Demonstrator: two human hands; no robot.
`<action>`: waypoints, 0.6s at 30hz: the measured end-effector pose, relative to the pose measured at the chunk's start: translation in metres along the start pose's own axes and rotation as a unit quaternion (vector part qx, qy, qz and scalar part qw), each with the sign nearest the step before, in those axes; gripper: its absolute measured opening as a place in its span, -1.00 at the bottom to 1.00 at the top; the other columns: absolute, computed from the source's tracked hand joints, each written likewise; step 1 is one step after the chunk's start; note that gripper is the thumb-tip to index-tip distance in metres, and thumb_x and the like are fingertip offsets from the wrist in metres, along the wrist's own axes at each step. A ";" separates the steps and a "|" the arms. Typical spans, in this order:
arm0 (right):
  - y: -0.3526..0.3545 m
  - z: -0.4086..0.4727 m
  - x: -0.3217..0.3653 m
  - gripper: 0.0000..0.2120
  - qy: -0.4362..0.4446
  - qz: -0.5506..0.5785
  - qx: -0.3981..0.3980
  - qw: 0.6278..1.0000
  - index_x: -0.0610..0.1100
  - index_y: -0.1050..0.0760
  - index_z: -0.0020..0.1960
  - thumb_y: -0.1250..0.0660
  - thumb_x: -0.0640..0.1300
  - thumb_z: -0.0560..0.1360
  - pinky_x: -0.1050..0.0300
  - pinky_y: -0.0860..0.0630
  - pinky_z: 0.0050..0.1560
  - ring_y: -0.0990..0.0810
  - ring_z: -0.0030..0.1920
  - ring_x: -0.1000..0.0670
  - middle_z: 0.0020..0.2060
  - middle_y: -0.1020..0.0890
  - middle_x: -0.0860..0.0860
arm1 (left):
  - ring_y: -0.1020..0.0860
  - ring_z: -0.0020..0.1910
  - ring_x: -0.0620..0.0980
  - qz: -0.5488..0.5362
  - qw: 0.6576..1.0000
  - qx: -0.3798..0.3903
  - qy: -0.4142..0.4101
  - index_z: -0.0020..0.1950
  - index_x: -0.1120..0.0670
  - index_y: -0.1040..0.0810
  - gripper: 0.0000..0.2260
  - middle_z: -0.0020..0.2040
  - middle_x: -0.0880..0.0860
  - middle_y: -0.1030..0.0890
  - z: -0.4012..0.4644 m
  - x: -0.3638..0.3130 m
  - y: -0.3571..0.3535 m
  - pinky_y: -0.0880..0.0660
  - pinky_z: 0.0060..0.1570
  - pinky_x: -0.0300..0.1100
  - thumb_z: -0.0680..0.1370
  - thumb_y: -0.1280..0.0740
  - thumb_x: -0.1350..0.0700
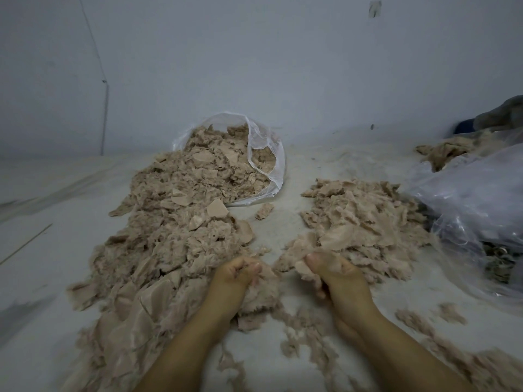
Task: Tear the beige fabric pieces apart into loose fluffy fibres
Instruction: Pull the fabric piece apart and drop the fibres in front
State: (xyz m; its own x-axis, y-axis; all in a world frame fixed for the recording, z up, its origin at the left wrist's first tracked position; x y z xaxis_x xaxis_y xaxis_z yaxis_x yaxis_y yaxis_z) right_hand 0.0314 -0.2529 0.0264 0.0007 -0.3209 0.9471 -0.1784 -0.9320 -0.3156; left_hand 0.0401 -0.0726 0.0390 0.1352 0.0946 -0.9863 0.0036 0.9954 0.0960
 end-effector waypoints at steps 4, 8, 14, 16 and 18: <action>-0.004 0.003 0.002 -0.62 -0.014 0.099 0.045 0.994 -0.22 -0.55 0.04 -0.45 -0.11 0.26 0.30 -0.49 -0.46 -0.59 -0.45 0.10 -0.42 -0.63 -0.06 | -0.45 -0.48 -0.20 -0.019 0.999 0.039 -0.012 -0.31 0.06 -0.56 -0.75 -0.44 -0.05 -0.52 -0.004 -0.003 -0.007 -0.39 -0.43 -0.37 0.56 -0.28 0.17; -0.005 0.004 0.006 -0.61 -0.042 0.200 0.087 0.975 -0.27 -0.50 0.14 -0.38 -0.12 0.36 0.19 -0.62 -0.20 -0.70 -0.08 -0.04 -0.06 -0.70 -0.16 | -0.42 -0.57 -0.26 -0.044 0.997 0.053 -0.030 -0.29 0.11 -0.53 -0.78 -0.52 -0.08 -0.52 -0.006 -0.005 -0.012 -0.34 -0.52 -0.44 0.55 -0.27 0.13; -0.025 -0.018 -0.008 -0.82 -0.029 -0.155 0.214 0.964 -0.12 -0.60 -0.06 -0.52 -0.17 0.37 0.28 -0.46 -0.44 -0.54 -0.47 0.11 -0.38 -0.64 0.01 | -0.60 -0.34 -0.03 -0.104 0.992 0.062 -0.035 -0.22 0.04 -0.61 -0.87 -0.30 0.07 -0.65 -0.004 -0.001 -0.011 -0.53 -0.35 -0.22 0.44 -0.32 0.02; -0.023 -0.016 -0.005 -0.93 0.005 -0.177 0.192 0.965 -0.17 -0.57 -0.17 -0.44 -0.28 0.44 0.25 -0.49 -0.41 -0.53 -0.47 0.07 -0.44 -0.60 -0.05 | -0.60 -0.28 0.00 -0.113 0.992 0.039 -0.043 -0.21 0.00 -0.62 -0.90 -0.25 0.07 -0.64 -0.002 -0.001 -0.007 -0.53 -0.25 -0.14 0.43 -0.34 0.02; -0.018 -0.014 -0.001 -0.87 0.058 -0.188 0.162 0.967 -0.16 -0.55 -0.21 -0.39 -0.33 0.47 0.26 -0.50 -0.36 -0.56 -0.42 0.06 -0.44 -0.61 0.00 | -0.54 -0.37 -0.03 -0.148 0.987 0.041 -0.049 -0.26 0.03 -0.61 -0.87 -0.32 0.05 -0.60 -0.001 -0.002 -0.004 -0.50 -0.31 -0.19 0.40 -0.37 -0.01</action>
State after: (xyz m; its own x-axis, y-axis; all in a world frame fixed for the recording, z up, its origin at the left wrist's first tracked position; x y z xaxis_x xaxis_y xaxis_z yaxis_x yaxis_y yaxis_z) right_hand 0.0210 -0.2331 0.0320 -0.1083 0.0542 0.9926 0.1302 -0.9891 0.0682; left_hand 0.0393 -0.0769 0.0408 0.2118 -0.2071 -0.9551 0.1367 0.9740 -0.1808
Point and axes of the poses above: each hand's wrist, its own z-axis towards the middle knuckle, its own y-axis out of the back of the hand, x = y × z, the point moved 3 cm from there along z, towards the middle knuckle
